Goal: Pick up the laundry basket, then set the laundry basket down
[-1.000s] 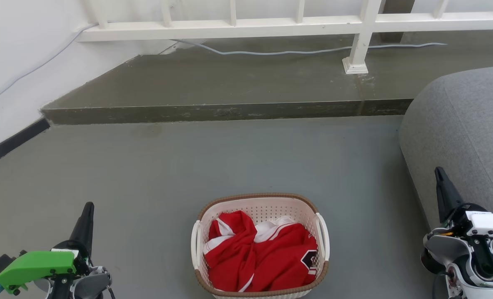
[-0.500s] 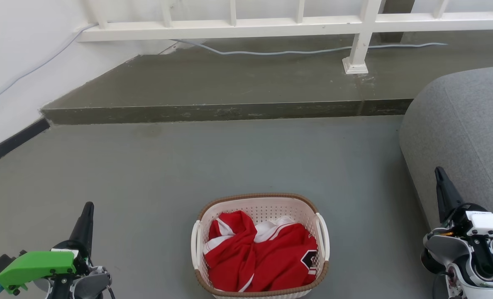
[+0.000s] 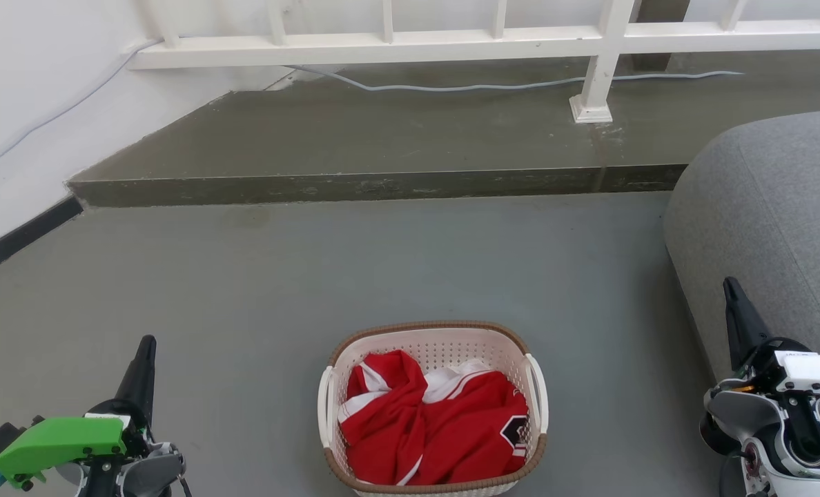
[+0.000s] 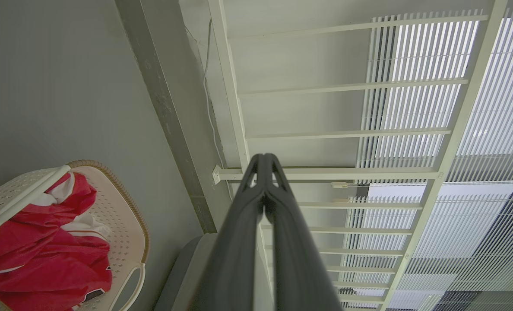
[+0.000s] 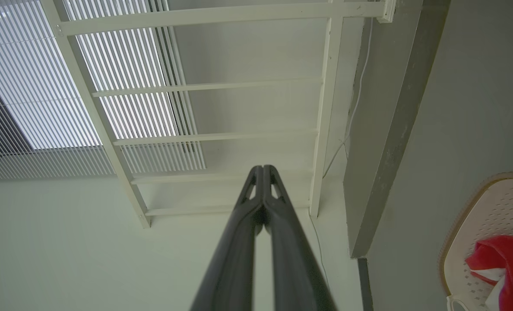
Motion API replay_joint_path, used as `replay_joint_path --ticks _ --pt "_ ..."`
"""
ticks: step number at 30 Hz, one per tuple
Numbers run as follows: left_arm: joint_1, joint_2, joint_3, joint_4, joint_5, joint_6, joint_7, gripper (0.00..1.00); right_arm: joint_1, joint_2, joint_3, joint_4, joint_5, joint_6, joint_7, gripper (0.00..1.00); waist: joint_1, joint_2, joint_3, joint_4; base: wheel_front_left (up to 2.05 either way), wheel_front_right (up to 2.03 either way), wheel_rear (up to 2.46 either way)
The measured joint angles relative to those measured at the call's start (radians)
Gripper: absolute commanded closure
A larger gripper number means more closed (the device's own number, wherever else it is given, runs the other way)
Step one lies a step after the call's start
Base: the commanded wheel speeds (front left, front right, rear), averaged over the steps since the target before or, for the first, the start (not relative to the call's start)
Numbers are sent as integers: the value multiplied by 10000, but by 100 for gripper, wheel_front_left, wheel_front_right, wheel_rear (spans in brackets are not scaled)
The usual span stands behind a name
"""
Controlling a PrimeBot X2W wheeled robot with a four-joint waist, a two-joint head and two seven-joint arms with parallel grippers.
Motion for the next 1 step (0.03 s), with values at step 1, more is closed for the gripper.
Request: replay_joint_path --ticks 1 --pt "0 -2 0 0 0 0 0 100 0 0 0 0 0 0 0 100 0 0 0 0 0 0 0"
